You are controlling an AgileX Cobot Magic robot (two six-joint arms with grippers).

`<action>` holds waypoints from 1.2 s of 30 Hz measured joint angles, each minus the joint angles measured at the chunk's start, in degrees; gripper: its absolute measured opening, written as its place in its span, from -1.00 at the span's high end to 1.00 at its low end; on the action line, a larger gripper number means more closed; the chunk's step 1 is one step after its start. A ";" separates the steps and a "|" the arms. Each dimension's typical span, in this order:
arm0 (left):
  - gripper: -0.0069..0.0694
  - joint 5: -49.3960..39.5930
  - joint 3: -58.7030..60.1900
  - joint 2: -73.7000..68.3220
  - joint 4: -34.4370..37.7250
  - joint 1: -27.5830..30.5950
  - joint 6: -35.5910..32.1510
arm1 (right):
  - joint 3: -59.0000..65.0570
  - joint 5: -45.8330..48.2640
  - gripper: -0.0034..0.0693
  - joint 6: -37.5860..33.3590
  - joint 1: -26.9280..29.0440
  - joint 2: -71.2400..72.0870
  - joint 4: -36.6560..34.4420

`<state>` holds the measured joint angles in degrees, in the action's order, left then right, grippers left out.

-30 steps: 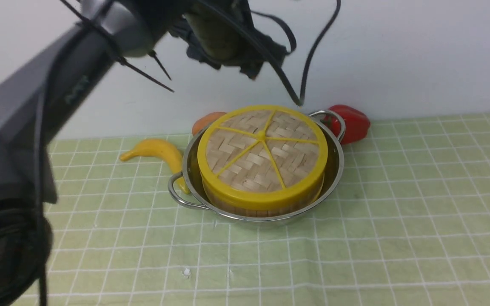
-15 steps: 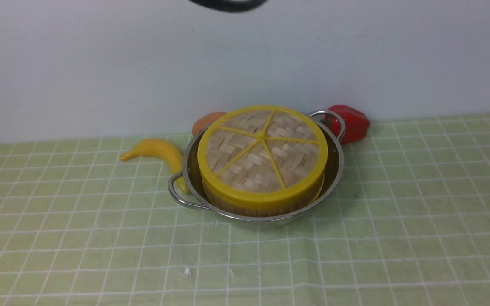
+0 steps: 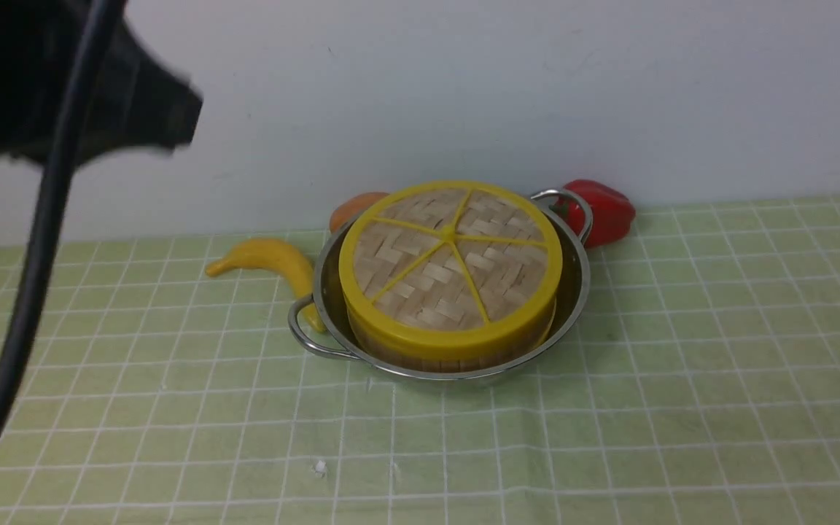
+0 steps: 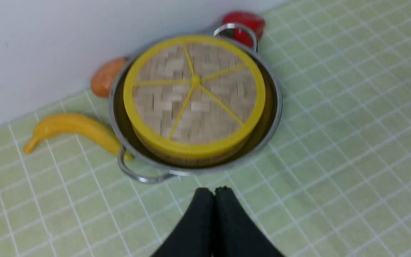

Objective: Place the steamer in the pot on the green tablecloth, and put the lid on the steamer.

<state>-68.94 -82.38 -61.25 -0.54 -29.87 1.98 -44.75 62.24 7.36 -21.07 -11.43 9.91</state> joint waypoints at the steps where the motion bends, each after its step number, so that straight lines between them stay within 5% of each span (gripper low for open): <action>1: 0.88 1.36 3.90 2.94 0.54 0.00 0.00 | 0.01 0.00 0.92 0.00 0.00 0.00 -1.34; 10: 0.88 15.13 26.98 25.81 8.05 0.00 1.04 | 0.06 0.07 0.88 0.95 0.00 0.00 -9.91; 26: 0.86 19.07 30.76 31.84 7.06 1.06 -1.98 | 0.06 0.07 0.80 1.16 0.00 0.00 -22.35; 36: 0.82 39.43 52.69 39.32 6.08 28.53 -10.40 | 0.06 0.07 0.73 1.16 0.00 0.00 -25.96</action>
<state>-29.51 -29.69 -21.93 5.54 -1.35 -8.41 -44.69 62.31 8.52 -21.07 -11.43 -16.05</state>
